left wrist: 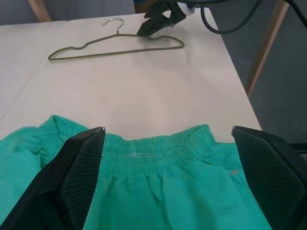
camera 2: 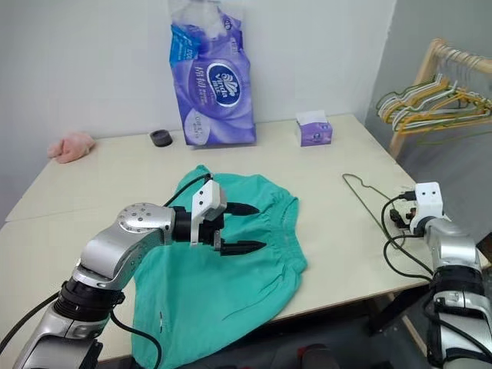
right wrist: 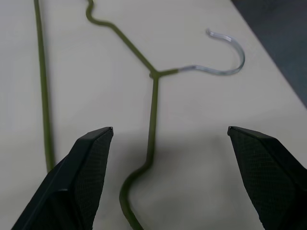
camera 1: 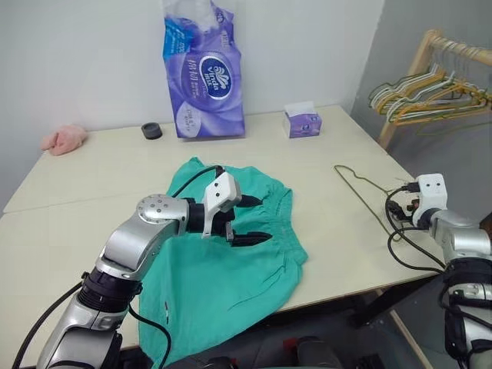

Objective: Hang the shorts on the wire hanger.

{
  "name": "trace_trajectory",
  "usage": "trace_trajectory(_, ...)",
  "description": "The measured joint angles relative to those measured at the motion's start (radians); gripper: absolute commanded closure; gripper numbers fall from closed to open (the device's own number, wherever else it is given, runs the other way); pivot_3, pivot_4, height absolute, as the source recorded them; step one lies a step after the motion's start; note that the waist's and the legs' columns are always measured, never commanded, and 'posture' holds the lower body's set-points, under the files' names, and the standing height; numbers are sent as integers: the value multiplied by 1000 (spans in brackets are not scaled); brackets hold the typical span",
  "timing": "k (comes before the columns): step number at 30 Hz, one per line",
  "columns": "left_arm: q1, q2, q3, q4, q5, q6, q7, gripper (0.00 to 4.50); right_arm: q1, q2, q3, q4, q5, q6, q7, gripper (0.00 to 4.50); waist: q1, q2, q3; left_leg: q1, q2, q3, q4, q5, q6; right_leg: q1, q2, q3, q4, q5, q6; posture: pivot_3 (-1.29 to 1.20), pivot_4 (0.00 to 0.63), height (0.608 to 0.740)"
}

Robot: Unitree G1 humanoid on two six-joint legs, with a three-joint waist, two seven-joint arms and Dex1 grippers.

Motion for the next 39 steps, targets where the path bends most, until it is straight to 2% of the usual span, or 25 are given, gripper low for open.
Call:
trace_trajectory(7,-3,2,0,9,24,-18,-14,29,-148,1,67,245,-53,-85,48,417,-6,0,0,0,0,-1,0,0,0,0,0,0,0,0,0,-124,0,740)
trace_trajectory(10,-3,6,0,9,35,-23,-14,0,-181,1,64,300,-52,-75,57,952,-6,-1,0,0,0,-1,1,0,0,0,0,1,0,0,1,-124,0,740)
trace_trajectory(16,-2,6,0,8,42,-25,-13,0,-208,5,56,371,-47,-22,72,2948,7,-10,-8,1,-1,-3,3,-1,0,4,0,-1,-1,0,1,-117,0,740)
trace_trajectory(21,4,6,0,8,52,-28,-10,0,-207,21,24,393,-41,-23,-15,4486,26,-18,-13,3,-1,-4,4,-1,0,7,0,-1,-2,1,1,-118,0,740)
trace_trajectory(28,1,-12,5,69,87,-59,41,0,-207,30,7,399,-24,-67,-60,4486,24,-19,-13,3,-2,-4,4,-1,0,7,0,1,-2,1,2,-123,0,740)
trace_trajectory(33,-11,-15,60,176,105,-70,97,0,-163,30,47,296,-34,-107,14,4486,15,-12,-9,1,-3,-3,4,-1,0,3,0,3,-1,1,2,-136,0,740)
trace_trajectory(35,-27,-12,84,222,107,-81,109,0,-100,25,71,132,-36,-117,63,4486,8,-10,-9,-1,-3,-3,4,-1,0,0,0,3,1,1,2,-141,0,740)
trace_trajectory(39,-91,2,170,367,105,-83,151,0,72,5,147,-343,-48,-154,150,4486,0,-8,-9,-3,-2,-7,3,-1,-1,-4,0,2,2,0,4,-148,0,740)
